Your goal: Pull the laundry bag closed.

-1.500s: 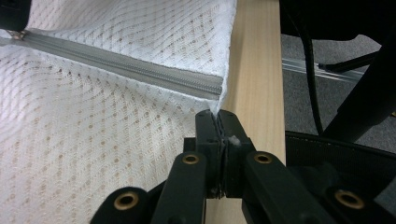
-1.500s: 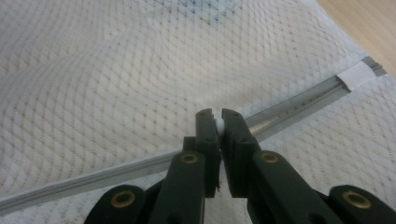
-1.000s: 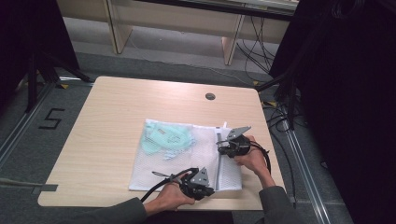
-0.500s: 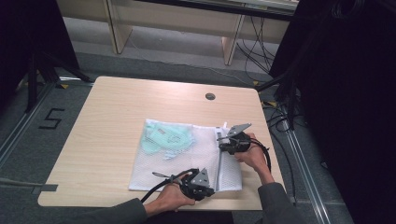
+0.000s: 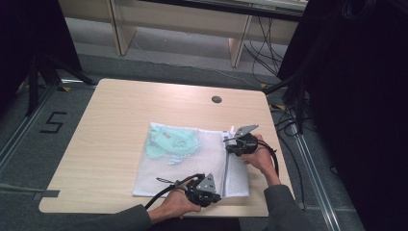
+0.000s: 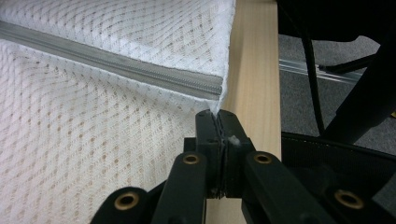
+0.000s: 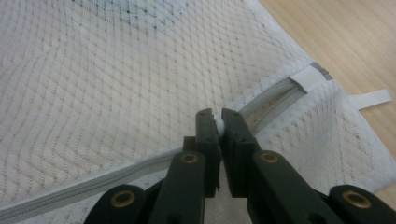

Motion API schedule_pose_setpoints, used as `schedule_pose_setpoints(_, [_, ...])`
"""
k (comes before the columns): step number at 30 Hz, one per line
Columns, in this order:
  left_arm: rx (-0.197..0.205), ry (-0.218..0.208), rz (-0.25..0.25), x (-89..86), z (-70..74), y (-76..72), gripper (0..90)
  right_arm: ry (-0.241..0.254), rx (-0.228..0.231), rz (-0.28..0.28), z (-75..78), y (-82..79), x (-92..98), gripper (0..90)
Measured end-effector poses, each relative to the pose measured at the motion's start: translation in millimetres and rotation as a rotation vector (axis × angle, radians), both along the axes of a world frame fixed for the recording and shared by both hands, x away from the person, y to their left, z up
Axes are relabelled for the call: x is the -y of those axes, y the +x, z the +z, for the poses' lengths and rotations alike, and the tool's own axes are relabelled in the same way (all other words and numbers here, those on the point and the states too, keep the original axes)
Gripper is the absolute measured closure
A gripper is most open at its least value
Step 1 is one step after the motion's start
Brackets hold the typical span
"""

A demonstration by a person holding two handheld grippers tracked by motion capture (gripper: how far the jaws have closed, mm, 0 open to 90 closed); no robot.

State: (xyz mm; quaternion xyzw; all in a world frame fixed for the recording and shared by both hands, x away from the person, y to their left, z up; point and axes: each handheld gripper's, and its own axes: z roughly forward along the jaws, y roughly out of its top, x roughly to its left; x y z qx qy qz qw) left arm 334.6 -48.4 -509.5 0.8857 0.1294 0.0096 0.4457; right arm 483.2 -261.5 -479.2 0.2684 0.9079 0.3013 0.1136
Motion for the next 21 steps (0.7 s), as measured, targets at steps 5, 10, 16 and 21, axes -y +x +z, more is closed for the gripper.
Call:
schedule_pose_setpoints(5, [-0.006,-0.003,-0.001,0.3,-0.8,0.2,88.4,-0.008,0.011,0.016,0.8,2.1,-0.2,86.6])
schedule_pose_setpoints(10, [-0.007,-0.004,0.0,-0.2,-0.1,-0.6,88.4,-0.011,0.006,0.006,-0.2,3.7,-0.9,86.6])
schedule_pose_setpoints(16, [-0.012,-0.01,0.003,-0.4,0.2,0.1,88.4,-0.008,0.011,0.01,-0.7,6.3,0.6,86.6])
schedule_pose_setpoints(21, [-0.009,-0.011,0.003,-0.7,0.5,0.0,88.4,-0.013,0.009,-0.008,0.7,10.1,0.0,86.6])
